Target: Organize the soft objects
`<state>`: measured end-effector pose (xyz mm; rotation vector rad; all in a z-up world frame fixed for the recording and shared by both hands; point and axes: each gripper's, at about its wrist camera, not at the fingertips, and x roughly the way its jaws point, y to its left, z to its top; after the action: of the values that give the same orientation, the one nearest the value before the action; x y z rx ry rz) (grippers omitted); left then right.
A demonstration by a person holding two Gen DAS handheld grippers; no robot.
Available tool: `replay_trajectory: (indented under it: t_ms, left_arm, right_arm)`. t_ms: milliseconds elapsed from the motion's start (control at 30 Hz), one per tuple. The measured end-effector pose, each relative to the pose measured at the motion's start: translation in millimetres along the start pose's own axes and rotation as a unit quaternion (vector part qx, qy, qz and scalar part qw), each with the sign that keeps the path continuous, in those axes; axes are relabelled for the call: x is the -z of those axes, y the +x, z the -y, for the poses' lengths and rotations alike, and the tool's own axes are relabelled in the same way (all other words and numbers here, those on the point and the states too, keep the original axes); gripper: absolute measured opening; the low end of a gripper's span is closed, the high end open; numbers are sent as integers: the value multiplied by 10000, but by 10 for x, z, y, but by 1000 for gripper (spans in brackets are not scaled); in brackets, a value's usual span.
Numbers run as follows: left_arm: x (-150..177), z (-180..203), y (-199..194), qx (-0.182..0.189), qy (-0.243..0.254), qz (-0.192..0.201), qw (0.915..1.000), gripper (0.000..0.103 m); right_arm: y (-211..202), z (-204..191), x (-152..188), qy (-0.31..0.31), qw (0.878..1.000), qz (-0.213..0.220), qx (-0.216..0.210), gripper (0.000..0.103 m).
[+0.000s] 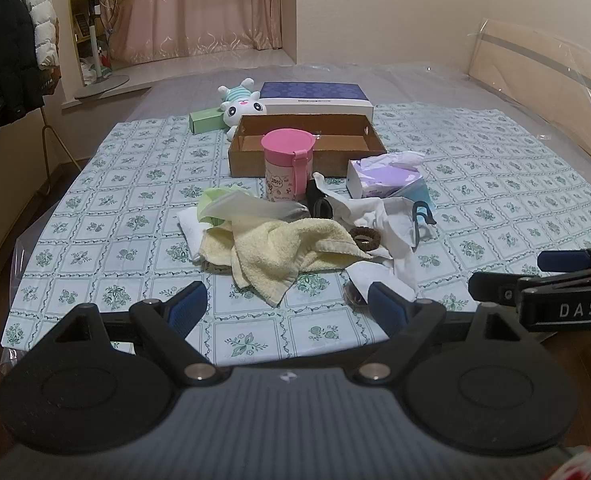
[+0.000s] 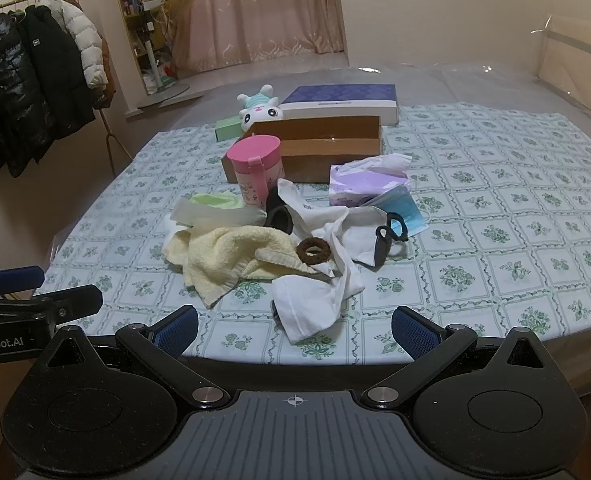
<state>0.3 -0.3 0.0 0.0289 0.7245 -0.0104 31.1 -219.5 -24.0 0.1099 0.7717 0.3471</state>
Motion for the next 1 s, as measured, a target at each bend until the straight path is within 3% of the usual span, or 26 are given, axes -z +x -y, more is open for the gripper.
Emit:
replay_trajectory:
  t_ms: [1000]
  left_arm:
    - [3, -2, -5, 4, -8, 22, 10000, 86]
  right_arm:
    - [-30, -6, -1, 14, 10000, 33, 3, 103]
